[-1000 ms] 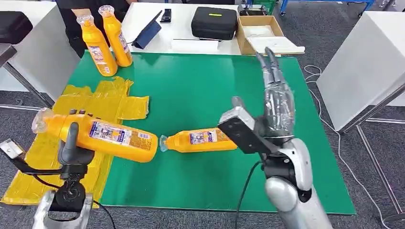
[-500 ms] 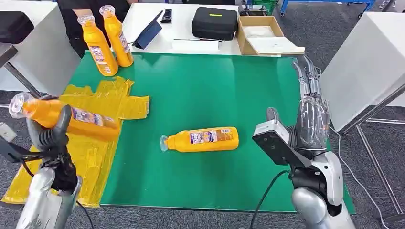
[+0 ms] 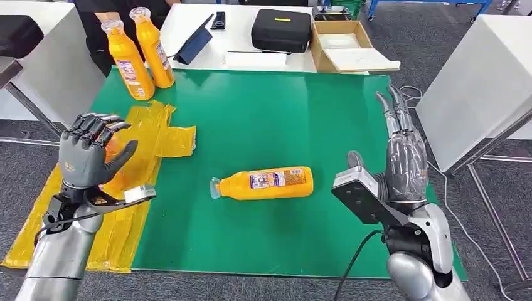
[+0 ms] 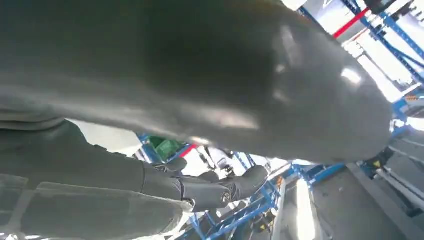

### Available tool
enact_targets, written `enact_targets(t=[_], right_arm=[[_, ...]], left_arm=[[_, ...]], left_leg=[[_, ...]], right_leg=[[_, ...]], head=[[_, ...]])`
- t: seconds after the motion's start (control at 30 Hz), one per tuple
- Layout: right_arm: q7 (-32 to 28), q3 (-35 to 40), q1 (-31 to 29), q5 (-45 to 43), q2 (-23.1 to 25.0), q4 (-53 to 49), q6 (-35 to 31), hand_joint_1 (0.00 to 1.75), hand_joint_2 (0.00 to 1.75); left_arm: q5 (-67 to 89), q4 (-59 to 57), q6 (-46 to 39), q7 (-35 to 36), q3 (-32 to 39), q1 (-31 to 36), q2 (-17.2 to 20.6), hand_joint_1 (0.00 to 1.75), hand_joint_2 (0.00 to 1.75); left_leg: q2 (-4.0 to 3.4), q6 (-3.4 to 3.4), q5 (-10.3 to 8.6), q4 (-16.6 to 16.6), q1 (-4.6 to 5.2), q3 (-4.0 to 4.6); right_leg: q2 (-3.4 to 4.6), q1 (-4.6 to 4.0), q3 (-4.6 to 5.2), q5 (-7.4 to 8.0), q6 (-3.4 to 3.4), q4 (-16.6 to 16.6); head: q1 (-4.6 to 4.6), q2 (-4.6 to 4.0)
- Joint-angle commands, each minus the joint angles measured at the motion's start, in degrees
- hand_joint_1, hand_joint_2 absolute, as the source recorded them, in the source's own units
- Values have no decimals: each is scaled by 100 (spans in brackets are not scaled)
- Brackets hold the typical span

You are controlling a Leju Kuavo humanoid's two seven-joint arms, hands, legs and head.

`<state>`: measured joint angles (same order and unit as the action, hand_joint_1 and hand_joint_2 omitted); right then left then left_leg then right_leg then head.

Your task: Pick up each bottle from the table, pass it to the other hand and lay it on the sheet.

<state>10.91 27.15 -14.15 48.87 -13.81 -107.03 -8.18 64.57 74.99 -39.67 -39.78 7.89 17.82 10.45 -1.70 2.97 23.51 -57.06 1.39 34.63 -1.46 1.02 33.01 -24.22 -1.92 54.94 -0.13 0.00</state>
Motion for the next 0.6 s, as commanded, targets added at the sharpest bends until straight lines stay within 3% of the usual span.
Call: enact_targets(t=[0.03, 0.13, 0.4, 0.43, 0.47, 0.5, 0.53, 0.6], right_arm=[[-57, 169, -140, -37, -24, 222, 163, 0, 0], [-111, 182, -108, -28, -21, 242, 241, 0, 0], [-101, 218, -87, -10, -55, 221, 203, 0, 0], [-84, 226, -122, -10, -57, 228, 209, 0, 0], [-62, 249, -194, -22, -44, 249, 246, 0, 0], [-37, 261, -258, -33, -16, 267, 281, 0, 0], [-3, 290, -315, -57, 12, 294, 342, 0, 0], [13, 321, -343, -54, 21, 320, 371, 0, 0]], left_arm=[[711, -893, -33, 427, -120, -59, -97, 175, 175], [880, -1142, -33, 739, -332, -89, -44, 175, 175], [568, -1323, -33, 725, -291, -58, -67, 175, 175], [429, -1368, -33, 676, -257, -13, -106, 155, 175], [550, -1381, -33, 735, -262, 65, -120, 77, 175], [560, -1419, -33, 778, -281, 142, -140, 17, 175], [623, -1440, -33, 888, -301, 202, -148, 0, 175], [591, -1493, -33, 922, -366, 223, -131, 0, 175]], left_leg=[[22, -35, 4, 10, -9, -32], [12, -32, 5, 7, -10, -30], [11, -18, 2, 7, -6, -20], [18, -29, 4, 10, -9, -32], [12, -22, 3, 5, -8, -19], [16, -30, 6, 3, -12, -26], [16, -25, 3, 0, -10, -16], [18, -22, 0, -1, -9, -10]], right_leg=[[5, -2, -33, -6, 17, -8], [13, -5, -29, -5, 16, -6], [3, -5, -22, -3, 8, -7], [6, -5, -34, -6, 13, -8], [4, -6, -22, -4, 10, -5], [8, -9, -30, -5, 14, -5], [4, -7, -19, -4, 11, -1], [-1, -7, -14, -3, 11, 0]], head=[[0, 0], [0, 0], [0, 0], [-2, 0], [0, 0], [0, 0], [0, 0], [0, 0]])
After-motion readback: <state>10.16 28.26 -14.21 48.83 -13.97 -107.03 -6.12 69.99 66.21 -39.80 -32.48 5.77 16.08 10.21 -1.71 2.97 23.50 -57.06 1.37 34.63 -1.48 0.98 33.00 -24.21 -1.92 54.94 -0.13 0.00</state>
